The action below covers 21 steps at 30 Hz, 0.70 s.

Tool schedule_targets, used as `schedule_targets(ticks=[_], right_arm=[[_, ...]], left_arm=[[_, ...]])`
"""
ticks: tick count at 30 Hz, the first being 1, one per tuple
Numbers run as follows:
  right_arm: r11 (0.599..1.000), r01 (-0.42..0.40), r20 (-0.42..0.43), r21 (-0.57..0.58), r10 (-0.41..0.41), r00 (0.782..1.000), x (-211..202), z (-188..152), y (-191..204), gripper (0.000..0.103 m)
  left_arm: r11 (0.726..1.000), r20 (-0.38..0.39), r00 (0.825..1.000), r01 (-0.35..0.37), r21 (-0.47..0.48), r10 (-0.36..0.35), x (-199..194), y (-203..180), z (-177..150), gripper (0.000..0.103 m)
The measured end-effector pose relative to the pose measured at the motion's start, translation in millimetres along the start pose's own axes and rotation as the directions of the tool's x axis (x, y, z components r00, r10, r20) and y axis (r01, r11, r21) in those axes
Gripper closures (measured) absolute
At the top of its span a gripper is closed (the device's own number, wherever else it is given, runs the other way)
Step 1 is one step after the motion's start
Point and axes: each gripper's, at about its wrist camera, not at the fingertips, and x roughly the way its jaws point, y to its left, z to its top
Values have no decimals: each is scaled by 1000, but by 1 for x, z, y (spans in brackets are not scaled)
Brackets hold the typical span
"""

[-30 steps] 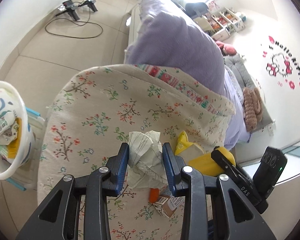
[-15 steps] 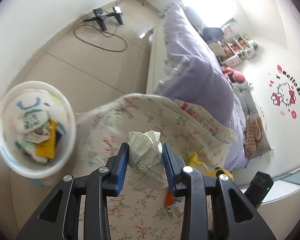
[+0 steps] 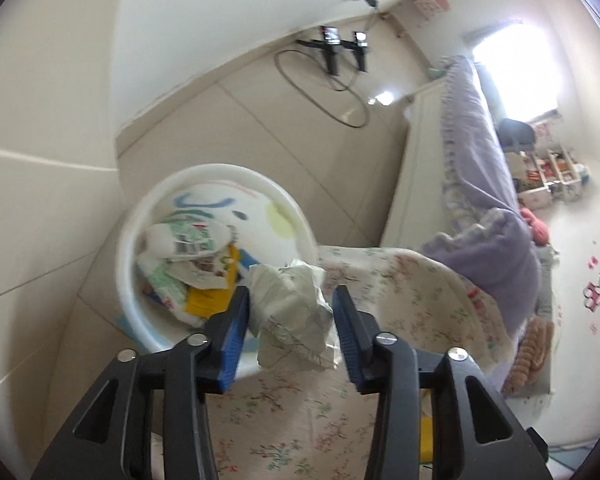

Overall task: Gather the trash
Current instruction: 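Carry the sponge and tissue to the white bucket and release them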

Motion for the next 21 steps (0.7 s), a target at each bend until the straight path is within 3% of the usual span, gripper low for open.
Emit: schedule_targets(ticks=[4,7,11,16,17,19,21], right_arm=[[999,-35,-30,9,35,999,24,-1,23,49],[997,-67,-32,27,67,997,43,-1,44,49],[993,-104,-33,55,106,994,75,3,78,49],[992,-111,-41,60,113,993,126,16,123,46],[992,-112,-38,57,114,993,136,19,132,44],[993,-110,-62,42,112,992,160,24,149,27],[998,-64,-93,0,64,994,177,25,162,22]], left_arm=[[1000,-14,1000,6,-17,-6,-3,6,3,46],[1000,17,1000,17,17,-17,-20,-3,-2,45],[995,72,997,-43,92,36,-43,-13,-5,45],[996,120,992,-41,81,31,-63,-7,-3,45],[996,127,991,-40,73,31,-66,-5,-2,45],[997,132,991,-32,65,24,-69,-3,-1,45],[998,135,991,-24,65,15,-72,-4,-2,45]])
